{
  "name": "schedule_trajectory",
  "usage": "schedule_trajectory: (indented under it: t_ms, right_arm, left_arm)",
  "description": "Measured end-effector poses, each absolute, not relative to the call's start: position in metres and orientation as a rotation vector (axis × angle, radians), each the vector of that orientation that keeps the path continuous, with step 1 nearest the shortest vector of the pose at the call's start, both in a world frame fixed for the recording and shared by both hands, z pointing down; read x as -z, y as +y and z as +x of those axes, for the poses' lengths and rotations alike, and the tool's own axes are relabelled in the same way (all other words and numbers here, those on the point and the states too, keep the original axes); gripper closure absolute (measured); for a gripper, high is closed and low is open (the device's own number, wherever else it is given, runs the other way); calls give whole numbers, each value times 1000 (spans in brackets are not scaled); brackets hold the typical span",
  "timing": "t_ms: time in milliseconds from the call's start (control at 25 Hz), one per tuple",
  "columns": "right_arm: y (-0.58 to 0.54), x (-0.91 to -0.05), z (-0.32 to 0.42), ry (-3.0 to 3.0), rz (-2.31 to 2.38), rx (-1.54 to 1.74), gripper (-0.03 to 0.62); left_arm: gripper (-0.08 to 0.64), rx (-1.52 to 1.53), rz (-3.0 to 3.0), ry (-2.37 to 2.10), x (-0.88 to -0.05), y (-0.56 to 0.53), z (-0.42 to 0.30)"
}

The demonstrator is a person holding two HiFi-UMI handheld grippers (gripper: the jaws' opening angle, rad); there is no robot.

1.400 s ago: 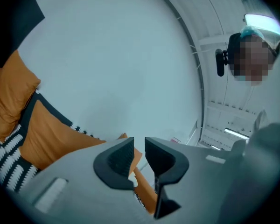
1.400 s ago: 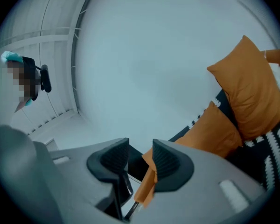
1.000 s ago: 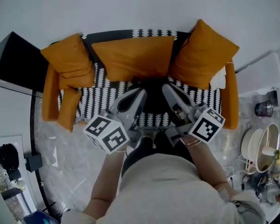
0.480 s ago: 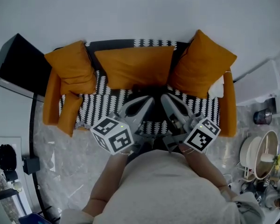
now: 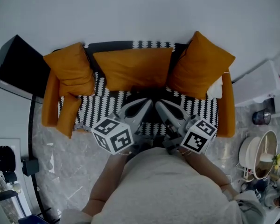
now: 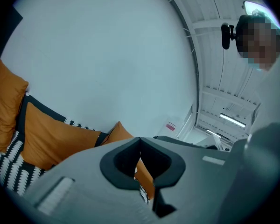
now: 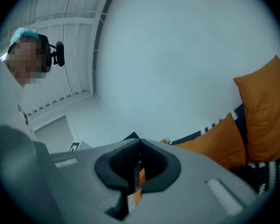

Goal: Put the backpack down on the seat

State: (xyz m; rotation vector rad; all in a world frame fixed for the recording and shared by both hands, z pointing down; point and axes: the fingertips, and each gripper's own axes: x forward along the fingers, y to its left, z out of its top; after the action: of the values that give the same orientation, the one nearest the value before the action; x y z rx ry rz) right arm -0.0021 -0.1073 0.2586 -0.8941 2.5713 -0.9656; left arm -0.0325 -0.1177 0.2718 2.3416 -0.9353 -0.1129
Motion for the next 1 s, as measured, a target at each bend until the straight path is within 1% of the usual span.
schedule_trajectory:
  t_ms: [600,1000]
  right_arm:
    - [-105,-271,-5,2633,-924,968,589]
    - [-107,-272,-10,2629,-855,998,589]
  left_arm:
    - [553,95,2267,-919,-296,-114,-33]
    - [553,83,2247,-924,-305,-115,-31]
